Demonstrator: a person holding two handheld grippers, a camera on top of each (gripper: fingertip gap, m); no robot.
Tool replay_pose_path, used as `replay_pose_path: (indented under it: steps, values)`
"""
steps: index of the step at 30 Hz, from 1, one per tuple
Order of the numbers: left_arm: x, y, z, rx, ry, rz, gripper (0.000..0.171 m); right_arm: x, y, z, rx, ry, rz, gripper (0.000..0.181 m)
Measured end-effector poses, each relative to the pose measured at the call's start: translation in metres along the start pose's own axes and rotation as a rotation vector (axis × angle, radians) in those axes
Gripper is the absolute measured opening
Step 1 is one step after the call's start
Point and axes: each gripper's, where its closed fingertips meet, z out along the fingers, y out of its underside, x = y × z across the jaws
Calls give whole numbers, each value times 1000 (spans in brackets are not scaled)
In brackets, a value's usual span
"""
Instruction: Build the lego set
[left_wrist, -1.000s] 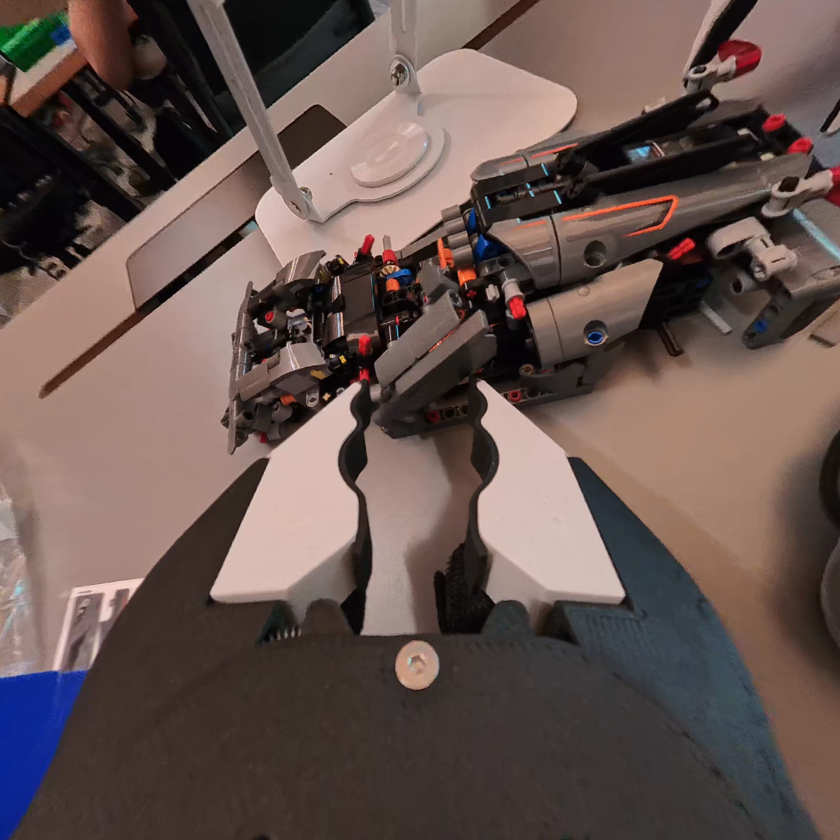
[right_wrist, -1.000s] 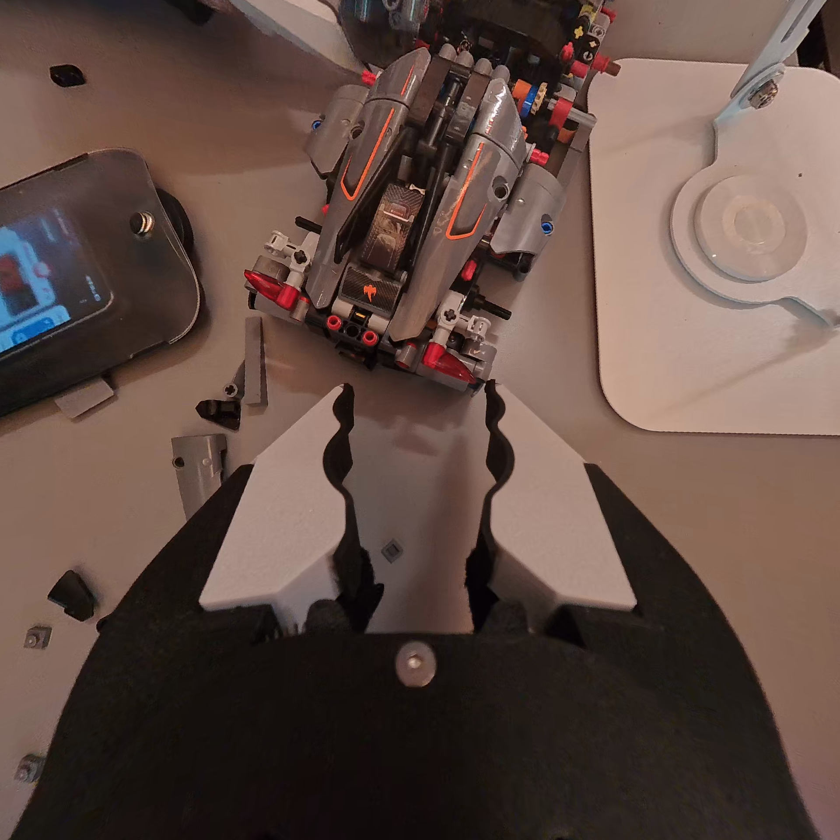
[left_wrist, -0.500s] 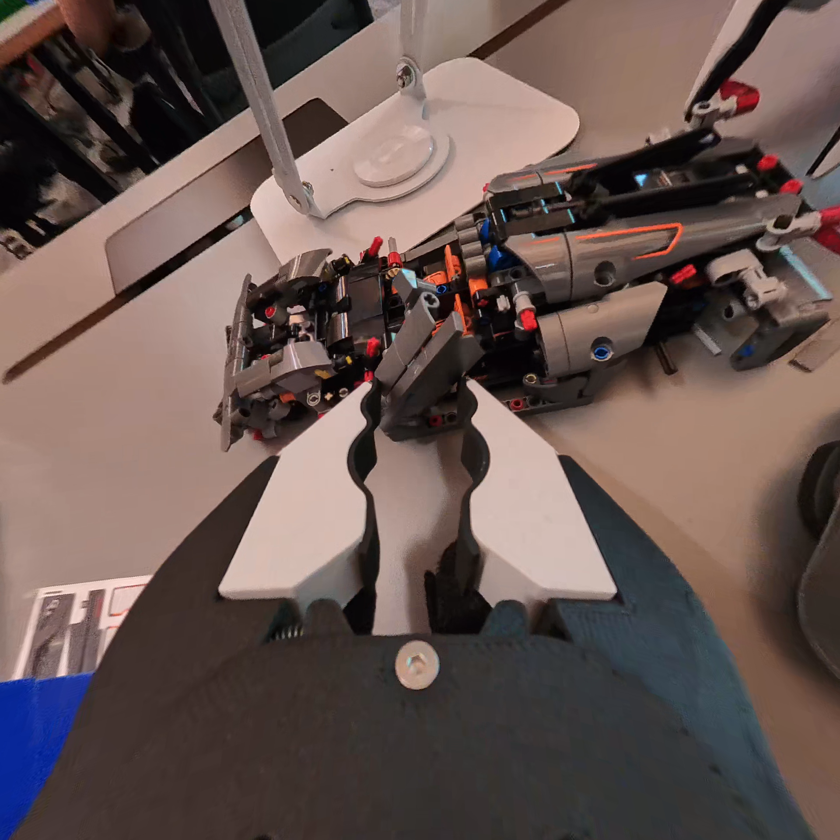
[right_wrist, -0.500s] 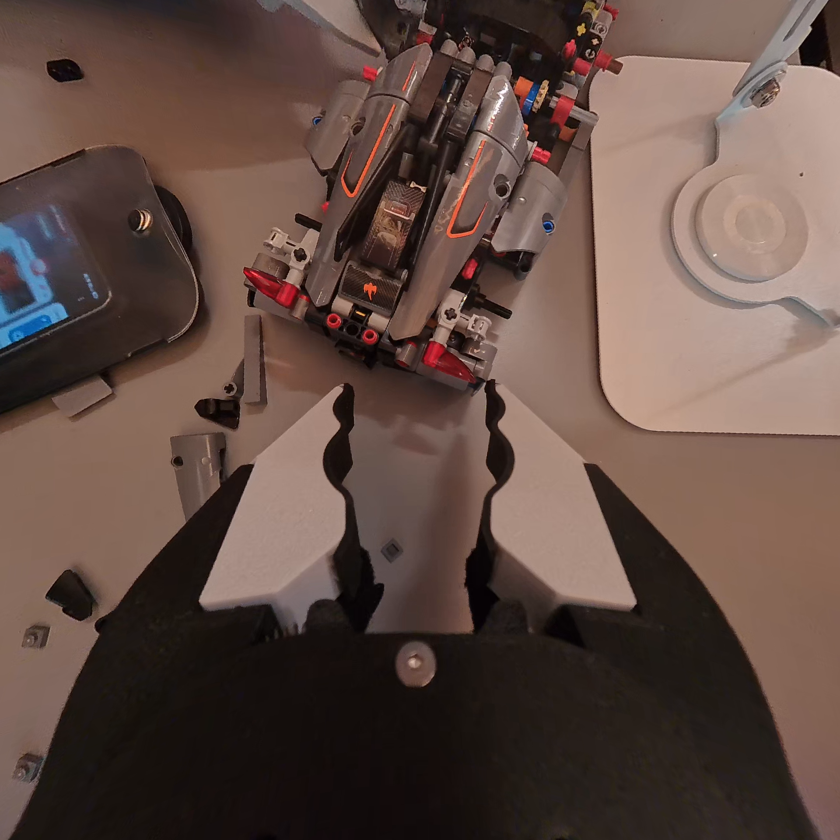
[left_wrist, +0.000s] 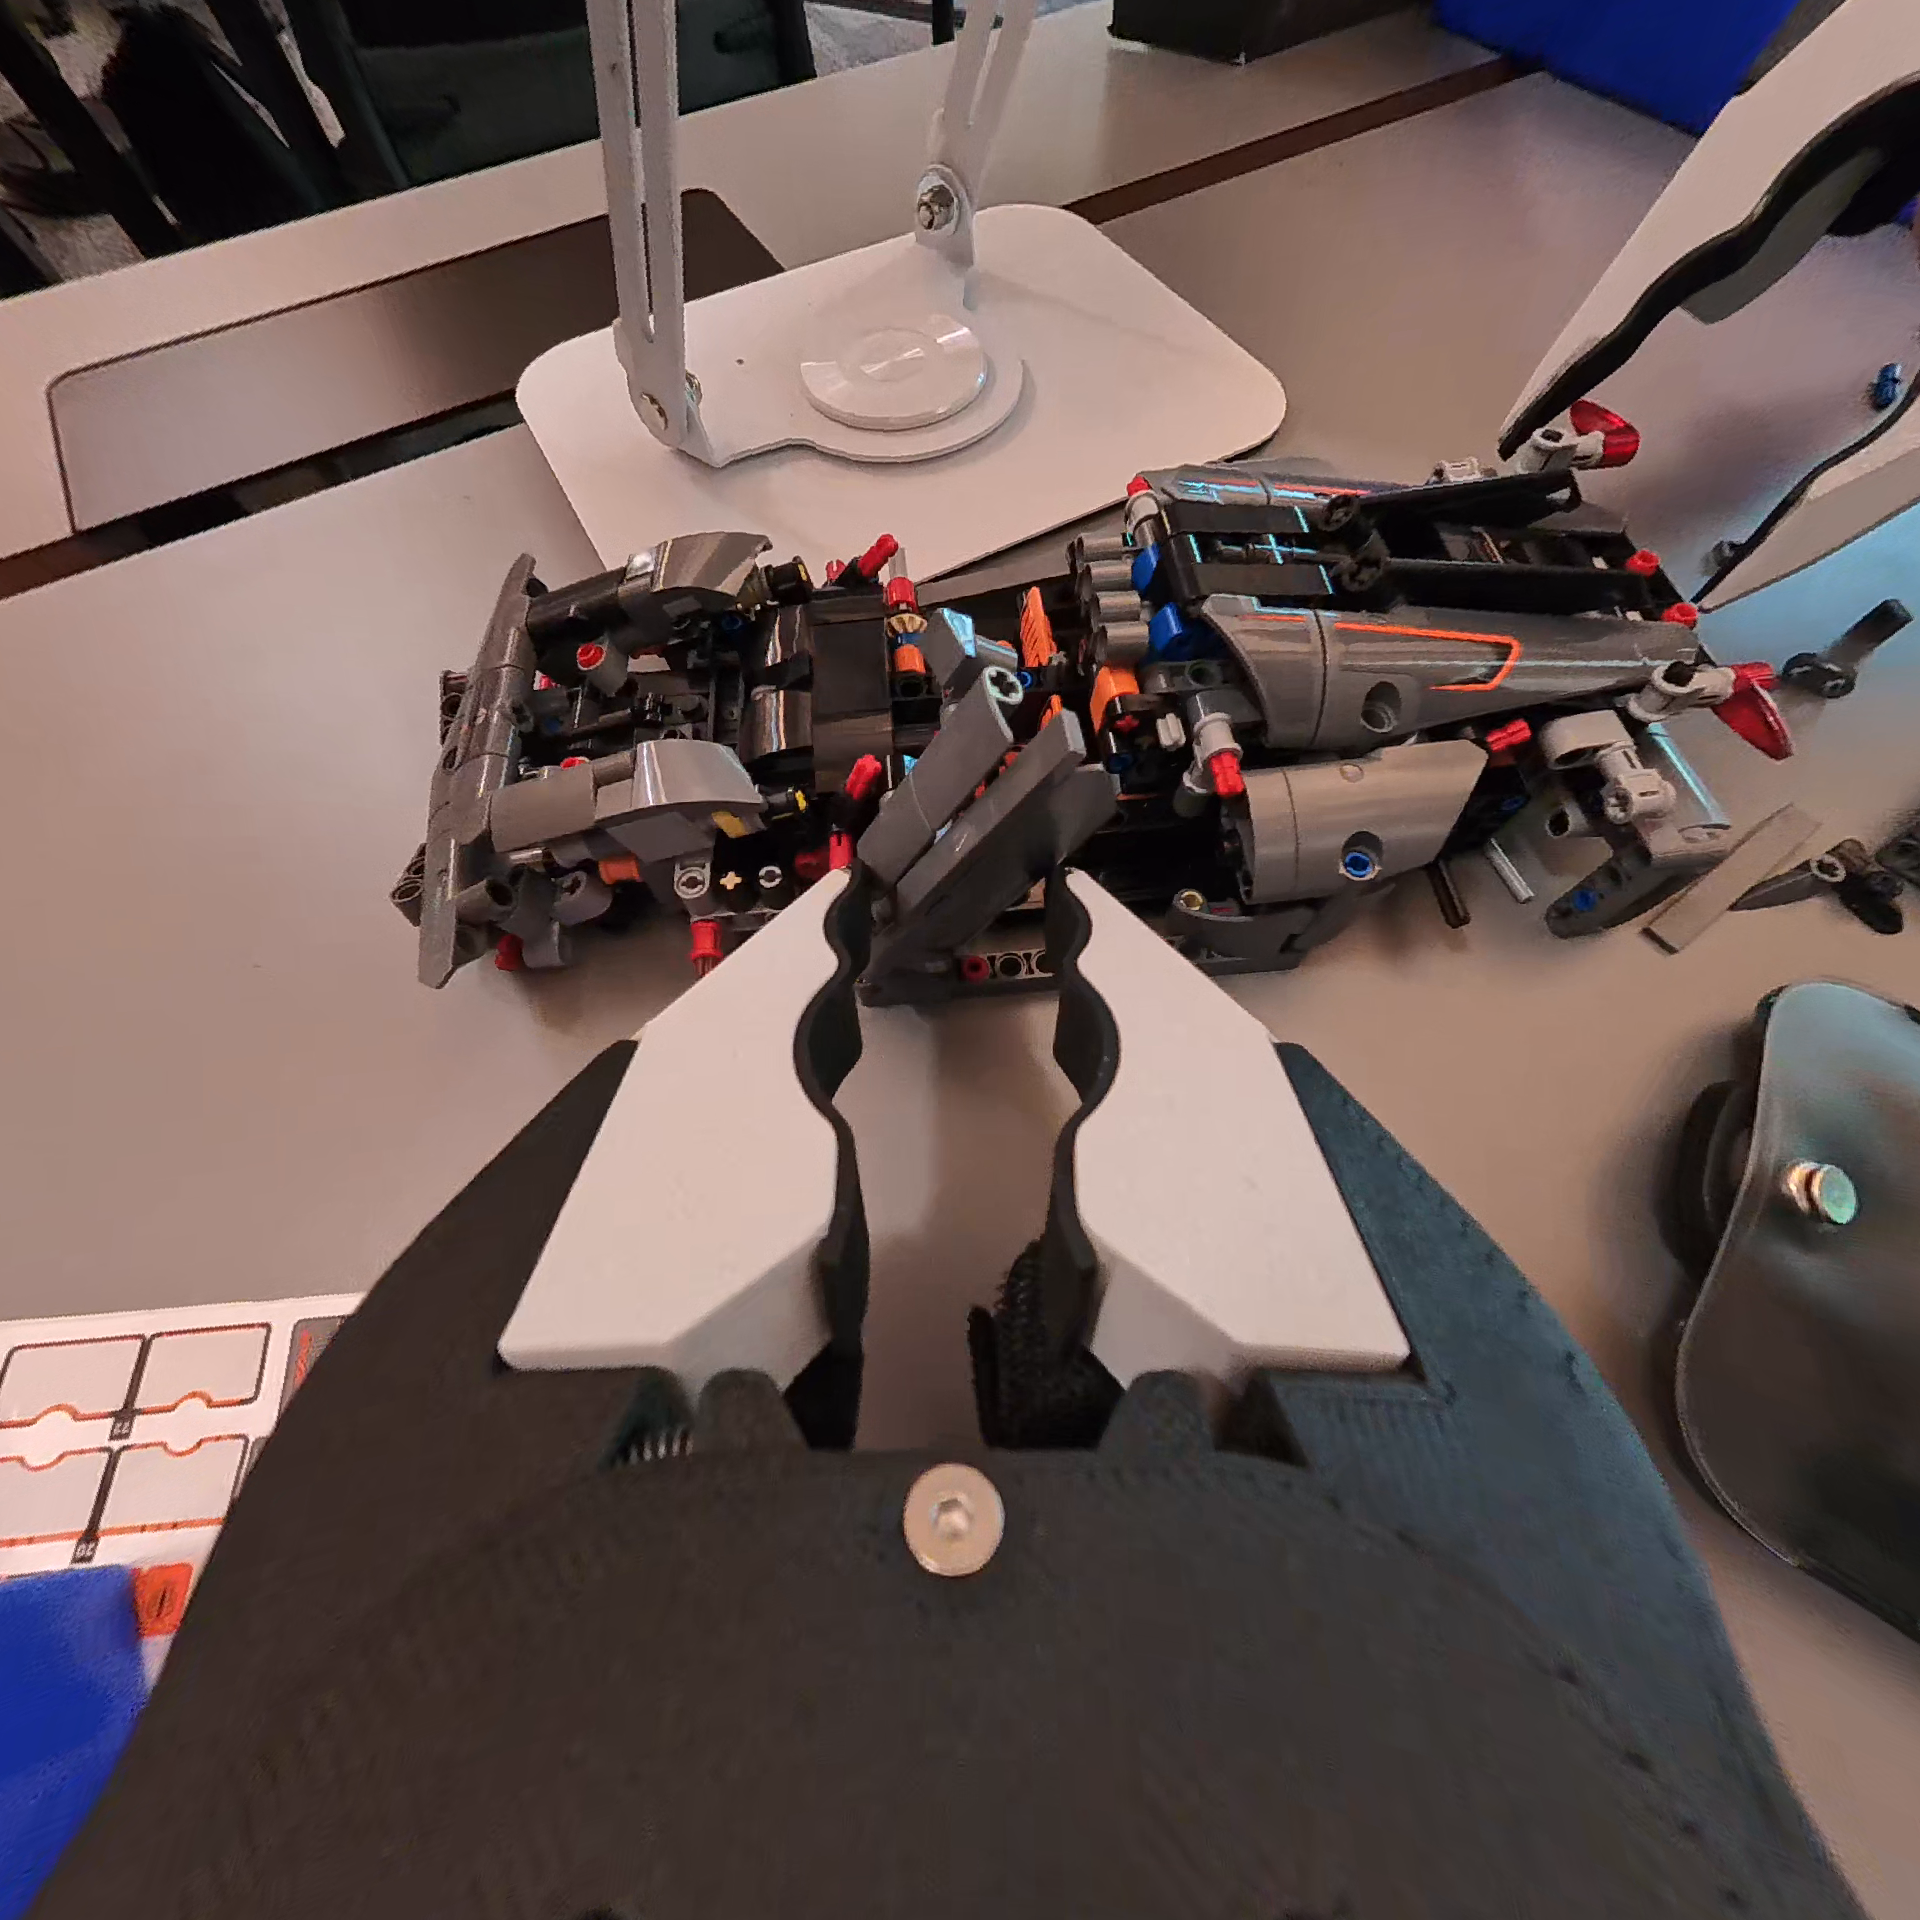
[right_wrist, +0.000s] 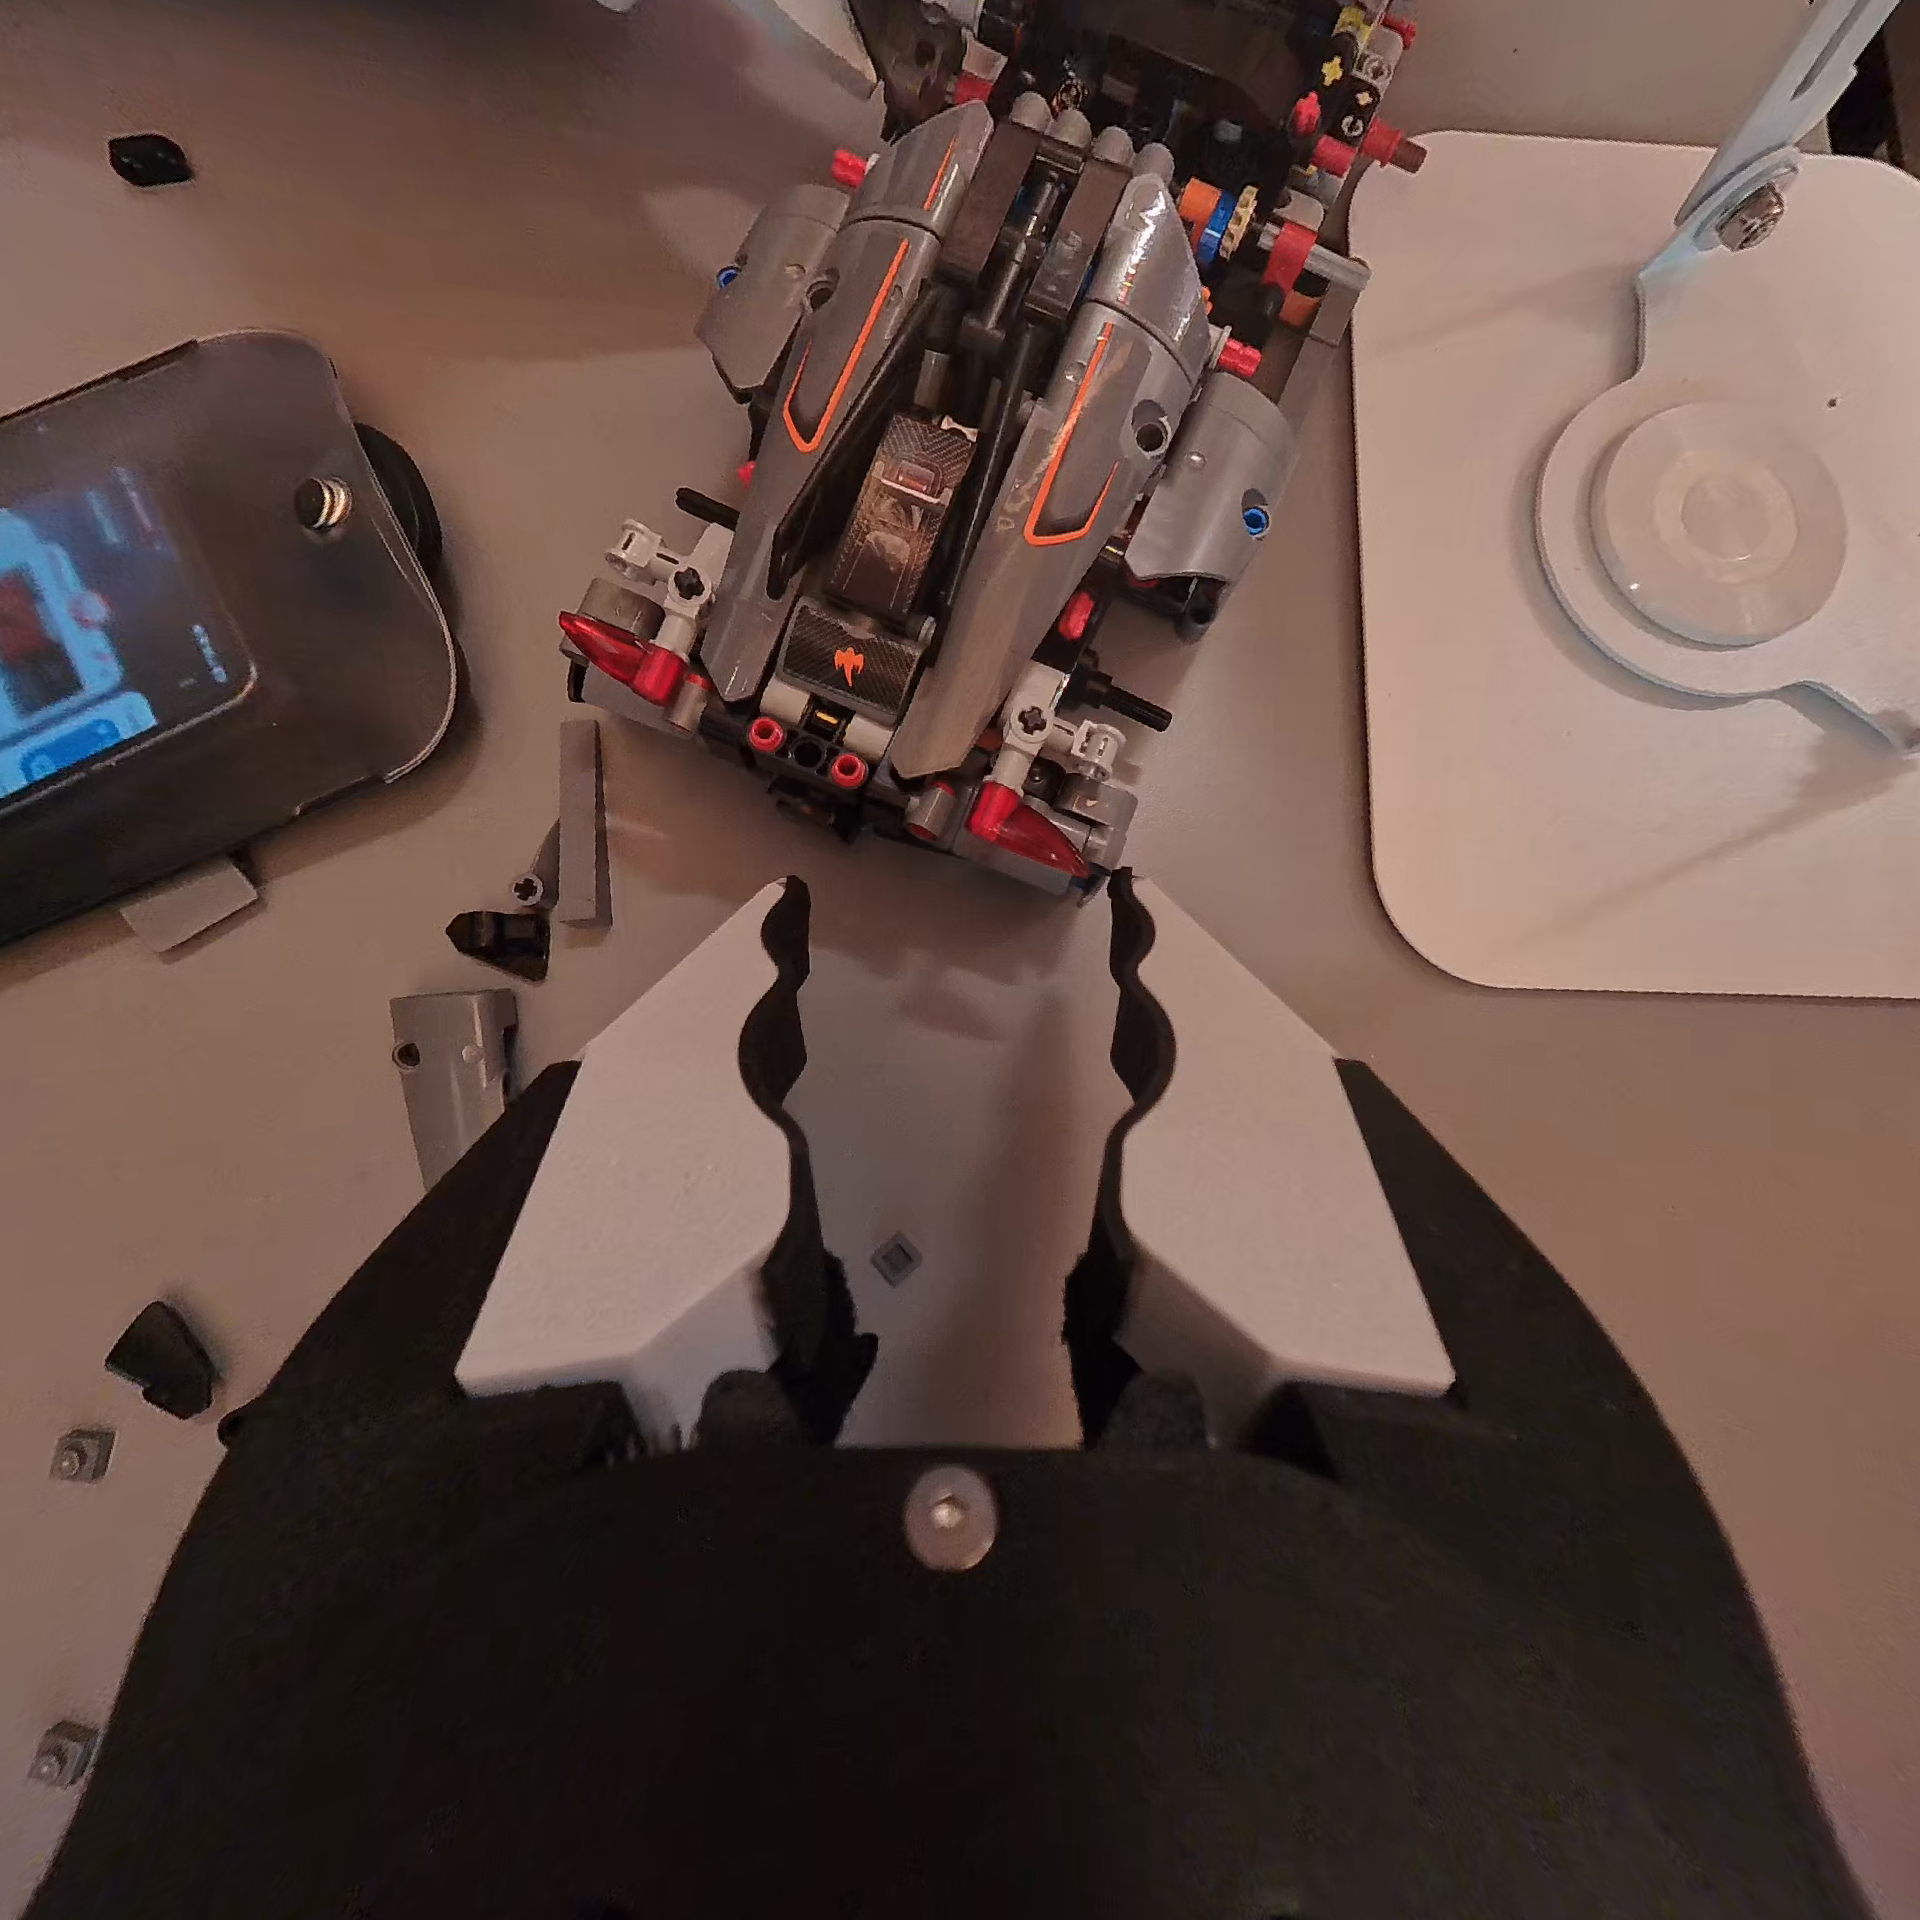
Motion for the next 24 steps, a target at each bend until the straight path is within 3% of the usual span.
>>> replay_pose_path:
  steps: [18, 24]
  values:
    - [0, 1, -1, -1, 59, -80, 31, 1, 0, 0, -4, 5, -3, 57]
    - [1, 3, 0, -3, -31, 33, 38, 2, 0, -1, -3, 9, -6, 57]
